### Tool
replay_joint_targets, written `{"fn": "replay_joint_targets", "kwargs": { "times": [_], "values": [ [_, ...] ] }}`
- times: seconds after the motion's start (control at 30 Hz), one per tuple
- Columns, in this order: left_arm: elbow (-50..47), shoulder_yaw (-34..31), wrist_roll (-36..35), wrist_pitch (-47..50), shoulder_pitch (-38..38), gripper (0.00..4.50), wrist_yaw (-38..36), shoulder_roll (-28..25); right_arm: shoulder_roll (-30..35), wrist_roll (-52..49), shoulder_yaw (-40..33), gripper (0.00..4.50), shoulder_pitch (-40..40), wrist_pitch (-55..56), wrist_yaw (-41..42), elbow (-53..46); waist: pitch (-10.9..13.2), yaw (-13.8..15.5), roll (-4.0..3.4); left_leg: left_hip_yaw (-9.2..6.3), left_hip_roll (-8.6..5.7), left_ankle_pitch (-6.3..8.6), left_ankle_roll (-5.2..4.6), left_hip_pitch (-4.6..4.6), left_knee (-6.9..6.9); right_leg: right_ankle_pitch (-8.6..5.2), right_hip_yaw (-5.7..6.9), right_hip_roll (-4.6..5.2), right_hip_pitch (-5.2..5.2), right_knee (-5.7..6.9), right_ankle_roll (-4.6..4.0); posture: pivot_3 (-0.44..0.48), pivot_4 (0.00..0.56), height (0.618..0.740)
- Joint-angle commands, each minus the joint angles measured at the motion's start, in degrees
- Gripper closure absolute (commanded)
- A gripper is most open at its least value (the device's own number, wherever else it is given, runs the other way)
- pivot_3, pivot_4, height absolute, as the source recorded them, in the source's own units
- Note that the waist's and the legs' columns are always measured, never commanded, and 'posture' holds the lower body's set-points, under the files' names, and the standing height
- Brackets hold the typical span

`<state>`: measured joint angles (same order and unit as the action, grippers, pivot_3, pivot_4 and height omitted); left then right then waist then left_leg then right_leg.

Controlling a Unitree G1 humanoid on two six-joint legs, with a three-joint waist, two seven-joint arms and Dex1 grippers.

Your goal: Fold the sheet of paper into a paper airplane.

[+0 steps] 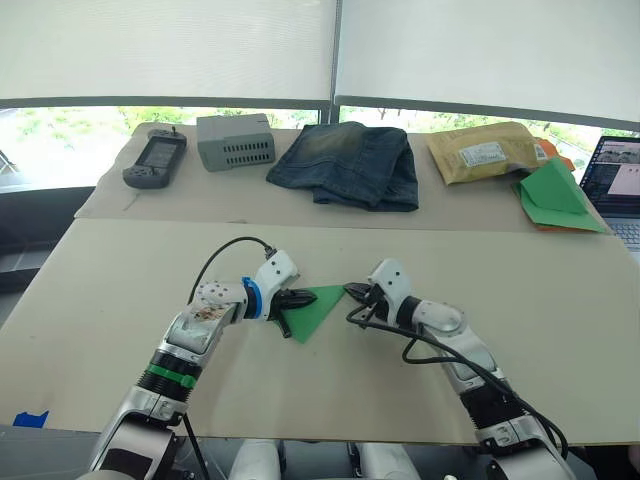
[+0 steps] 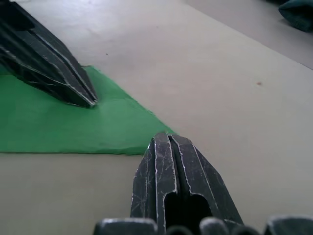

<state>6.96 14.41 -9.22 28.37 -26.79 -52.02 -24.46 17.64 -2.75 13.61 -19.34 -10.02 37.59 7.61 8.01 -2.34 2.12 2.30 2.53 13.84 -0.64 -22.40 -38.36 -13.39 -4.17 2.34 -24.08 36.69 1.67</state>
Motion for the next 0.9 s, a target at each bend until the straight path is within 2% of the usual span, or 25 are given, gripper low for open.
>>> {"fn": "replay_joint_targets", "kwargs": {
  "times": [0.03, 0.2, 0.43, 0.9],
  "values": [
    [0.67, 1.20, 0.47, 0.28, -0.20, 4.50, -0.35, 0.47, -0.27, 1.32, 1.50, 4.45, 0.85, 0.79, 0.06, -1.00, 0.00, -0.04, 0.00, 0.00, 0.00, 0.00, 0.00, 0.00, 0.00, 0.00, 0.00, 0.00, 0.00, 0.00, 0.00, 0.000, 0.150, 0.734],
    [0.75, 1.25, 0.41, 0.44, -0.34, 4.50, -0.50, 0.84, 0.25, 0.55, 0.66, 4.45, -0.24, -0.70, 1.13, -2.62, 0.00, -0.05, 0.00, 0.00, 0.00, 0.00, 0.00, 0.00, 0.00, 0.00, 0.00, -0.01, -0.02, 0.01, 0.00, 0.000, 0.150, 0.734],
    [0.92, 1.39, 0.67, 0.33, -0.18, 4.50, -0.60, 1.00, -0.60, -0.93, 7.35, 4.45, 3.62, -9.53, 6.67, -9.04, 0.00, -0.02, 0.00, -0.02, 0.01, 0.00, 0.00, -0.03, 0.03, -0.03, 0.01, -0.01, -0.04, 0.00, -0.02, 0.000, 0.150, 0.734],
    [-0.74, 1.52, 0.37, 1.93, 0.87, 4.50, -1.44, -0.29, -1.69, 0.16, 8.09, 4.45, 3.47, -17.50, 3.92, -12.96, 0.00, -0.30, 0.00, -0.02, 0.05, 0.00, 0.00, 0.05, 0.03, -0.05, 0.01, -0.05, -0.04, 0.04, -0.02, 0.000, 0.150, 0.734]
  ]
}}
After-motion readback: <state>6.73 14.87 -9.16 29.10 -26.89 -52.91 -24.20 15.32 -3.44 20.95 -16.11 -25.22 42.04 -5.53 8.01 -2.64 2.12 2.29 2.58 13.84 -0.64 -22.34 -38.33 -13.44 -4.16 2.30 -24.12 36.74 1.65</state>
